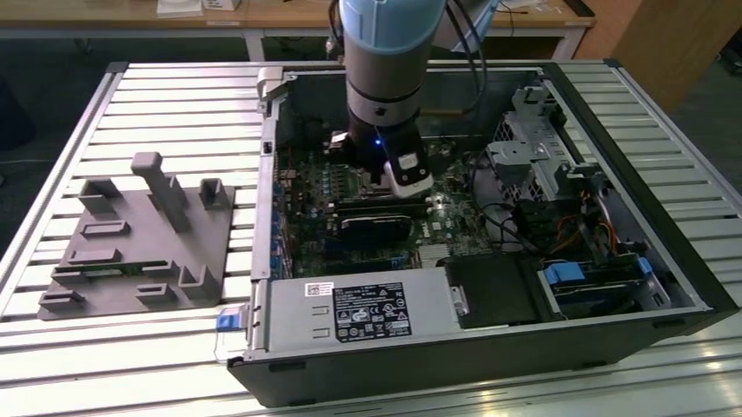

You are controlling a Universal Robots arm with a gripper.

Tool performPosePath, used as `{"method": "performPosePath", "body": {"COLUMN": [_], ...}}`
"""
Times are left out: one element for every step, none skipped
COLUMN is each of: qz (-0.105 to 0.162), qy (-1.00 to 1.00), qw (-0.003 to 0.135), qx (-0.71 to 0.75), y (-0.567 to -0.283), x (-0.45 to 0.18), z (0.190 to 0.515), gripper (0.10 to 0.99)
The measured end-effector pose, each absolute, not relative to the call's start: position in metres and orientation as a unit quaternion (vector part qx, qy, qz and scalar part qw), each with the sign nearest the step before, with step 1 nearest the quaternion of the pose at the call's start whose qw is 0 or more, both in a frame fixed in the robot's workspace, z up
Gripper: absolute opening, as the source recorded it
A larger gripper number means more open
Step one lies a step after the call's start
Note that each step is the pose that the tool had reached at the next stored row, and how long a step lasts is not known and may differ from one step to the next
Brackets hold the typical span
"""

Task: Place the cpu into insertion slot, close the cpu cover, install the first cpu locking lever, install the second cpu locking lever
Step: 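Install the second cpu locking lever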

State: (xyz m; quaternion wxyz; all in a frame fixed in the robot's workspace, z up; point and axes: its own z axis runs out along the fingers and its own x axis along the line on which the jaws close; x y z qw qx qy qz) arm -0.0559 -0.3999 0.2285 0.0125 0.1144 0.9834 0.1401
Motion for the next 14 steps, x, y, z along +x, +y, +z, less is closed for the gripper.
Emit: {"method": "performPosePath", "body": {"qz": [0.137, 0.134, 0.131, 0.128, 0.125, 0.122, 0.12, 0.119, 0.117, 0.115, 0.112, 0.109, 0.105, 0.1], "qy": [0.984, 0.984, 0.985, 0.985, 0.985, 0.986, 0.986, 0.986, 0.986, 0.987, 0.987, 0.987, 0.988, 0.988], "qw": [0.013, 0.013, 0.014, 0.014, 0.014, 0.015, 0.015, 0.015, 0.015, 0.015, 0.016, 0.016, 0.017, 0.017], "qx": [0.114, 0.114, 0.114, 0.114, 0.114, 0.114, 0.114, 0.114, 0.114, 0.114, 0.114, 0.114, 0.114, 0.114], "y": [-0.398, -0.397, -0.396, -0.394, -0.393, -0.391, -0.388, -0.385, -0.382, -0.379, -0.376, -0.374, -0.372, -0.37], "x": [-0.055, -0.053, -0.052, -0.051, -0.049, -0.048, -0.047, -0.046, -0.044, -0.043, -0.042, -0.041, -0.04, -0.04], "z": [0.228, 0.228, 0.228, 0.227, 0.227, 0.227, 0.227, 0.227, 0.226, 0.226, 0.226, 0.225, 0.225, 0.224], "gripper": [0.106, 0.106, 0.106, 0.106, 0.106, 0.106, 0.106, 0.106, 0.106, 0.106, 0.106, 0.106, 0.106, 0.106]}}
